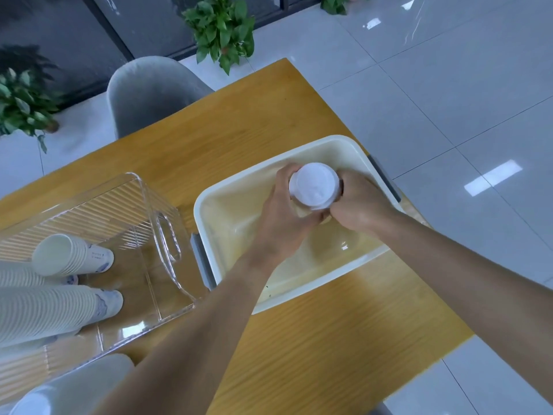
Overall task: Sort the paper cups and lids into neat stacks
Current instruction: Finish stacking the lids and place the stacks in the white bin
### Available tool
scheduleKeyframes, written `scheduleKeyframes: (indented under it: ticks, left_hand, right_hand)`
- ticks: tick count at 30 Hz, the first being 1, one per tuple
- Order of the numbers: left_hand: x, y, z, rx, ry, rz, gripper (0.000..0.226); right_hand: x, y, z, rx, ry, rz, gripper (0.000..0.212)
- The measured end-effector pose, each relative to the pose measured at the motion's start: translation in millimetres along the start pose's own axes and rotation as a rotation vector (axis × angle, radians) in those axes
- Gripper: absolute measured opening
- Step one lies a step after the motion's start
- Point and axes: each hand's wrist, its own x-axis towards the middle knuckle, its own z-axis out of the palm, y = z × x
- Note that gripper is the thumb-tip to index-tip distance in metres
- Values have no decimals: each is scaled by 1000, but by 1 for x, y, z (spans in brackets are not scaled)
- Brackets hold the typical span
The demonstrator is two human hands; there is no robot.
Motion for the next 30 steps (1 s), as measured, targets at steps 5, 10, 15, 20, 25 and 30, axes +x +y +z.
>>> scheduleKeyframes:
  ticks: [5,10,15,20,25,30]
  left_hand:
    - [0,8,19,49,61,-35,83]
    - [-5,14,27,20,86,-85,86]
    - [-17,18,11,70,50,-83,90]
    - [-64,27,-31,21,84,-54,58]
    - [-137,24,-83,37,196,-13,41]
    - [-221,-4,-151,69,442,-67,39]
  right_hand:
    - [-32,4,-12,125,-28,-51,55]
    - [-56,6,-9,175,97,-122,65]
    - [-79,-4,-5,335,259,-253,60]
    - [-105,-29,14,412,227,-478,45]
    - [-133,-59,61,447,48,-626,39]
    - [-168,-95,129,407,-170,-696,34]
